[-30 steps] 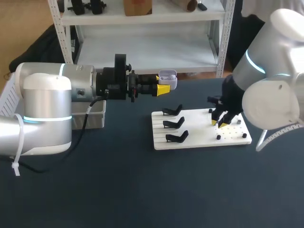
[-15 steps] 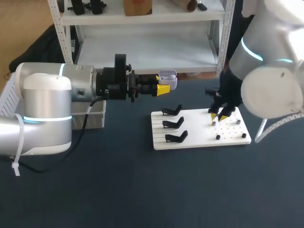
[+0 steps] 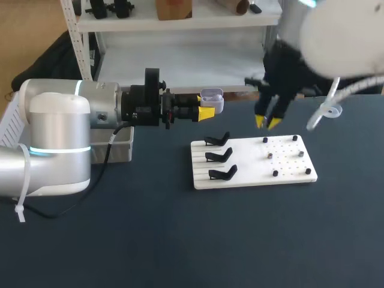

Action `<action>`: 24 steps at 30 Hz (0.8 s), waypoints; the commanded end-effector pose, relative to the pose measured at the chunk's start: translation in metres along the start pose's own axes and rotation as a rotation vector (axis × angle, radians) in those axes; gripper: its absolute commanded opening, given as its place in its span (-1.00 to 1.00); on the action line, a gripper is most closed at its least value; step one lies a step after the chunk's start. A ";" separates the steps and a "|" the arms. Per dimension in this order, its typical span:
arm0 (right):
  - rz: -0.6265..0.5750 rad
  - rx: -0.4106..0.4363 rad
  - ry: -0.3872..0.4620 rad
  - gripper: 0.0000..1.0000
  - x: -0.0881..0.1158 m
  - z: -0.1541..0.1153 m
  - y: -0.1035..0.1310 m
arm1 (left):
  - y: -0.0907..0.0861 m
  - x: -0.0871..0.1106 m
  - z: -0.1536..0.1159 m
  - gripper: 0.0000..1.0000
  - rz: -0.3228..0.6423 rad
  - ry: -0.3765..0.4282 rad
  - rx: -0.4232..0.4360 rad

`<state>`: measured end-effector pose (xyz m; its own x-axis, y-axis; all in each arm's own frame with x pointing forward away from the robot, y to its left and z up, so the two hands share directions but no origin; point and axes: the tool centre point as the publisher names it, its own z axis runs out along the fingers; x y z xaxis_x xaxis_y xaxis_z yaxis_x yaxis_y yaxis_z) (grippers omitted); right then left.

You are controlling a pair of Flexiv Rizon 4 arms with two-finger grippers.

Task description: Pick up each earbud case from the left stands, insert the matching earbuds, close the lid, and place the case in the box.

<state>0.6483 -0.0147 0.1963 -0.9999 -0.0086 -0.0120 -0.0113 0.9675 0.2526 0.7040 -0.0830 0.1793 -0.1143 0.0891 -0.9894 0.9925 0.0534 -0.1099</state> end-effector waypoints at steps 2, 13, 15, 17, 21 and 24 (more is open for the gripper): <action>-0.074 -0.017 -0.011 -1.00 0.012 -0.055 0.028 | -0.001 0.001 0.000 -1.00 0.001 -0.003 -0.002; -0.281 -0.052 -0.024 -1.00 0.016 -0.066 0.098 | -0.001 0.001 0.000 -1.00 0.001 -0.003 -0.002; -0.315 -0.041 -0.027 -1.00 0.015 -0.062 0.107 | -0.001 0.001 0.000 -1.00 0.001 -0.003 -0.002; -0.339 -0.033 -0.024 -1.00 0.013 -0.058 0.114 | -0.001 0.001 0.000 -1.00 0.001 -0.003 -0.002; -0.367 -0.023 -0.036 -1.00 0.004 -0.051 0.121 | -0.001 0.001 0.000 -1.00 0.001 -0.003 -0.002; -0.377 -0.002 -0.033 -1.00 -0.005 -0.046 0.124 | -0.001 0.001 0.000 -1.00 0.001 -0.003 -0.002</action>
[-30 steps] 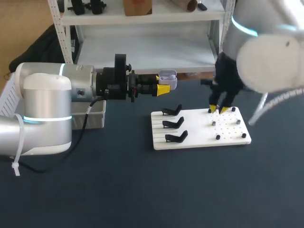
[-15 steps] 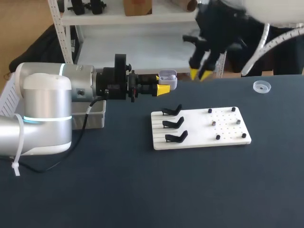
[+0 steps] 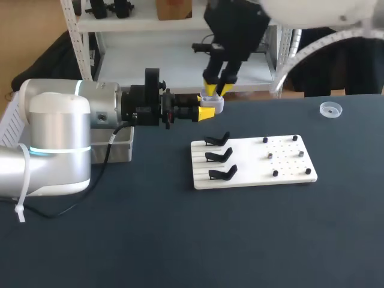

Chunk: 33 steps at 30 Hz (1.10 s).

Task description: Pick up each earbud case from the left stands, insert the matching earbuds, close the lid, and place the case in the box.

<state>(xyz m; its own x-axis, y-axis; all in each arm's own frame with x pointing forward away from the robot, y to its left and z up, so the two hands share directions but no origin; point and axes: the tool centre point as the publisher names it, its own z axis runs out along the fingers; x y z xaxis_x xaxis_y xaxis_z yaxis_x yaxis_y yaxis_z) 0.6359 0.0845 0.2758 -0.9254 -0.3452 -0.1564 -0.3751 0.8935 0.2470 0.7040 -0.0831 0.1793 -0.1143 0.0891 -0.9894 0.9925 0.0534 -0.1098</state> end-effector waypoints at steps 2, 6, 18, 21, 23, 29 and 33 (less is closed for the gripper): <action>-0.004 0.015 0.036 -1.00 -0.022 0.010 -0.001 | -0.001 0.001 0.000 -1.00 0.001 -0.003 -0.002; -0.018 0.026 0.051 -1.00 -0.029 0.016 -0.006 | -0.001 0.001 0.000 -1.00 0.001 -0.003 -0.002; -0.008 0.030 0.063 -1.00 -0.037 0.030 -0.019 | -0.001 0.001 0.000 -1.00 0.001 -0.003 -0.002; -0.012 0.031 0.067 -1.00 -0.038 0.033 -0.021 | -0.001 0.001 0.000 -1.00 0.001 -0.003 -0.002; -0.015 0.033 0.072 -1.00 -0.038 0.035 -0.022 | -0.001 0.001 0.000 -1.00 0.001 -0.003 -0.002; -0.015 0.035 0.082 -1.00 -0.038 0.039 -0.024 | -0.001 0.001 0.000 -1.00 0.001 -0.003 -0.002; -0.015 0.034 0.085 -1.00 -0.038 0.041 -0.025 | -0.001 0.001 0.000 -1.00 0.001 -0.003 -0.002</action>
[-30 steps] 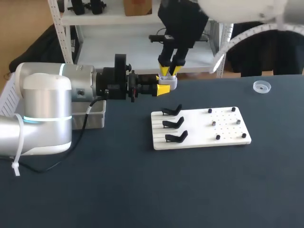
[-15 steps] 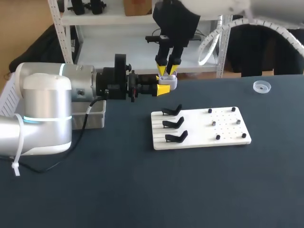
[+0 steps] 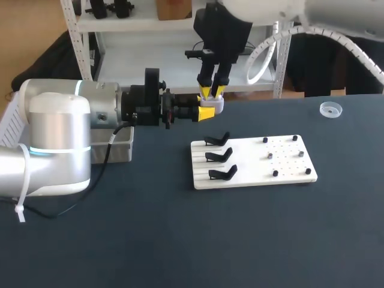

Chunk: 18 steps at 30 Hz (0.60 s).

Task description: Pick up each earbud case from the left stands, insert the matching earbuds, close the lid, and place the case in the box.

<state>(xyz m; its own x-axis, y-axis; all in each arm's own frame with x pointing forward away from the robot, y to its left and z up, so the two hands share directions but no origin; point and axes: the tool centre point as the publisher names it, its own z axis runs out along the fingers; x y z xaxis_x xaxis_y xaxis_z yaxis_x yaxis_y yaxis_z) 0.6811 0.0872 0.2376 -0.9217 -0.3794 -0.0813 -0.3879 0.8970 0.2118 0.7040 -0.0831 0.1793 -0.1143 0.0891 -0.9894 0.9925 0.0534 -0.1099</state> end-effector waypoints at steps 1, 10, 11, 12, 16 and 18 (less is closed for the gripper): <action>0.000 0.000 0.004 -1.00 -0.002 0.002 -0.001 | -0.001 0.001 0.000 -1.00 0.001 -0.003 -0.002; 0.008 0.003 0.006 -1.00 -0.004 0.007 -0.002 | -0.001 0.001 0.000 -1.00 0.001 -0.003 -0.002; 0.008 0.003 0.008 -1.00 -0.004 0.008 -0.002 | -0.001 0.001 0.000 -1.00 0.001 -0.003 -0.002; 0.007 0.004 0.009 -1.00 -0.004 0.009 -0.002 | -0.001 0.001 0.000 -1.00 0.001 -0.003 -0.002; 0.005 0.006 0.013 -1.00 -0.002 0.010 -0.002 | -0.001 0.001 0.000 -1.00 0.001 -0.003 -0.002; 0.006 0.008 0.015 -1.00 -0.001 0.011 -0.002 | -0.001 0.001 0.000 -1.00 0.001 -0.003 -0.002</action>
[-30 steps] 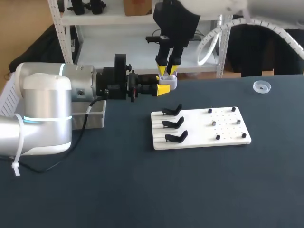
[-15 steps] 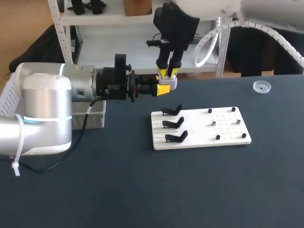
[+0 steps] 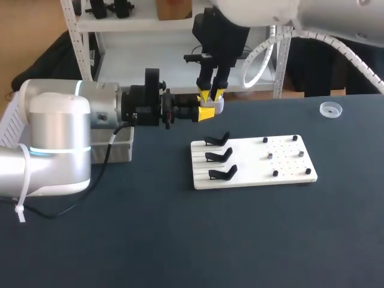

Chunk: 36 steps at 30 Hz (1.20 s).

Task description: Pick up each earbud case from the left stands, insert the matching earbuds, close the lid, and place the case in the box.

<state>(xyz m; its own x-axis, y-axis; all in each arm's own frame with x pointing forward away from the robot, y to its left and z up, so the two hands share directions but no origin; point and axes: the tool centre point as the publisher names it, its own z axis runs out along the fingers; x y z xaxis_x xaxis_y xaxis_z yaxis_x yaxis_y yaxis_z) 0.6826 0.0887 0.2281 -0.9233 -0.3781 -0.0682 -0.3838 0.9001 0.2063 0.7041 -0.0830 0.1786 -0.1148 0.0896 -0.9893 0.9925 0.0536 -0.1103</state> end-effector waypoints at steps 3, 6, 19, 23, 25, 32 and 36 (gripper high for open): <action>0.002 0.005 0.005 -1.00 0.001 0.003 -0.001 | -0.001 0.000 0.000 -1.00 0.002 -0.003 -0.002; 0.002 0.003 0.005 -0.58 0.002 0.002 0.000 | -0.001 0.000 0.000 -1.00 0.002 -0.003 -0.002; -0.001 0.004 -0.009 -0.46 0.001 -0.001 0.001 | -0.001 0.000 0.000 -1.00 0.002 -0.003 -0.002; -0.002 0.008 -0.012 -0.47 0.000 -0.002 0.001 | -0.001 0.000 0.000 -1.00 0.002 -0.003 -0.002; -0.002 0.011 -0.013 -0.45 -0.001 -0.002 0.001 | -0.001 0.000 0.000 -1.00 0.002 -0.003 -0.002; -0.004 0.021 -0.014 -0.47 -0.004 -0.002 0.000 | -0.001 0.000 0.000 -1.00 0.002 -0.003 -0.002; -0.007 0.023 -0.014 -0.48 -0.005 -0.002 0.000 | -0.001 0.000 0.000 -1.00 0.002 -0.003 -0.002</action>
<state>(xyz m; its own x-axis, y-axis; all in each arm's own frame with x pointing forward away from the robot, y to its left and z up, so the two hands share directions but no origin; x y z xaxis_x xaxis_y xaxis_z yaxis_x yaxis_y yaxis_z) 0.6870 0.0894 0.2300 -0.9205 -0.3817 -0.0835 -0.3907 0.9017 0.1854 0.7040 -0.0830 0.1792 -0.1140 0.0887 -0.9895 0.9925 0.0533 -0.1096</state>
